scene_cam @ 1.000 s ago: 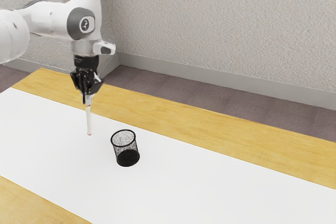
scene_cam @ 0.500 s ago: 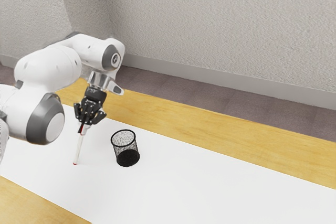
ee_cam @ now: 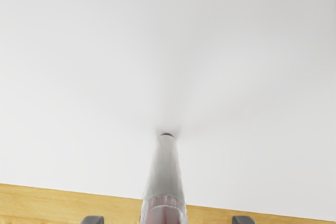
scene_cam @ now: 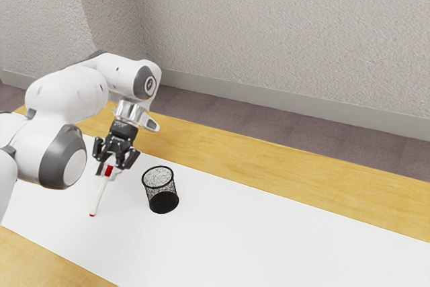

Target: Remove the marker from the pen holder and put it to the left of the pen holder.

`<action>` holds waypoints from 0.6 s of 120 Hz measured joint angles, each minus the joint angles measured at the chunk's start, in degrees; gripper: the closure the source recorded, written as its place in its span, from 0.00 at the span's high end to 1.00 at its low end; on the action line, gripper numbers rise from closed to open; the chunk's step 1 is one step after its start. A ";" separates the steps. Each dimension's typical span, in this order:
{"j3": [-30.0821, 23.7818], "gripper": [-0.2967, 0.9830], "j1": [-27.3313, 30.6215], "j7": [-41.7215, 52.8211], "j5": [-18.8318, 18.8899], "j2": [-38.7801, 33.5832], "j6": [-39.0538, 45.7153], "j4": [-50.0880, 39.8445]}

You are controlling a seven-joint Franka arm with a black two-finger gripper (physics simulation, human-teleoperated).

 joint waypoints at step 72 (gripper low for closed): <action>-7.90 0.75 -2.32 1.79 3.73 -59.29 31.19 -41.05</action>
